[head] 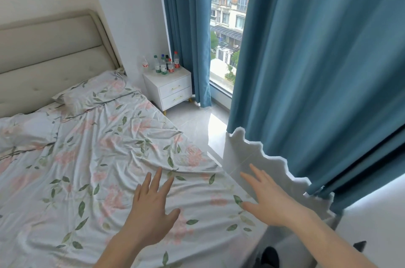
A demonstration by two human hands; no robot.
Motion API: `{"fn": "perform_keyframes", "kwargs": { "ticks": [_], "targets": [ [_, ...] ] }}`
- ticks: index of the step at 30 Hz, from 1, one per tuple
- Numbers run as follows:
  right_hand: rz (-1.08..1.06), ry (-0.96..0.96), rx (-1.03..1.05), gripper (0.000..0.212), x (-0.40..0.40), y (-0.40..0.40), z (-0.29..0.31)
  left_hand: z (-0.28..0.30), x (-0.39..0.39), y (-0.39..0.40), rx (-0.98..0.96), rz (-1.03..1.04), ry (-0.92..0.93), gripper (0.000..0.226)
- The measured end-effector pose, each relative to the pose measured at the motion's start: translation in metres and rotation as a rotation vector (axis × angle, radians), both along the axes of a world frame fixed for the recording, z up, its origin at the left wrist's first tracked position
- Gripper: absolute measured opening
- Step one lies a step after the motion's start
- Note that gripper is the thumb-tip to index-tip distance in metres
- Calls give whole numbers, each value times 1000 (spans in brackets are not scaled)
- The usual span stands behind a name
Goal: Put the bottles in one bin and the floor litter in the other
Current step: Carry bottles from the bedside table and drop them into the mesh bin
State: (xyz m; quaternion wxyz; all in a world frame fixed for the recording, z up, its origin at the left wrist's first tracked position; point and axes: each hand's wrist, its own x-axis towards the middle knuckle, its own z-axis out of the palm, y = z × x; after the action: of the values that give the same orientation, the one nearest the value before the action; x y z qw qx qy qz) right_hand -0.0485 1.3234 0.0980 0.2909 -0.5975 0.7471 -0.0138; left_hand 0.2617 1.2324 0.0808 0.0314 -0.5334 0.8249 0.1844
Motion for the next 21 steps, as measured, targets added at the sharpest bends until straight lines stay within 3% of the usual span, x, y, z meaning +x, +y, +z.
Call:
{"fn": "perform_keyframes", "kwargs": {
  "ticks": [7, 13, 17, 21],
  "targets": [
    [113, -38, 1, 82, -104, -67, -18, -28, -109, -36, 4, 78, 3, 82],
    [230, 2, 36, 79, -258, -129, -22, -48, -275, -81, 27, 217, 43, 79],
    [242, -3, 57, 80, -367, -158, -1, -32, -393, -119, 39, 190, 44, 81],
    [206, -17, 34, 81, -444, -185, 10, -7, -461, -156, -4, 175, 46, 81]
  ]
}}
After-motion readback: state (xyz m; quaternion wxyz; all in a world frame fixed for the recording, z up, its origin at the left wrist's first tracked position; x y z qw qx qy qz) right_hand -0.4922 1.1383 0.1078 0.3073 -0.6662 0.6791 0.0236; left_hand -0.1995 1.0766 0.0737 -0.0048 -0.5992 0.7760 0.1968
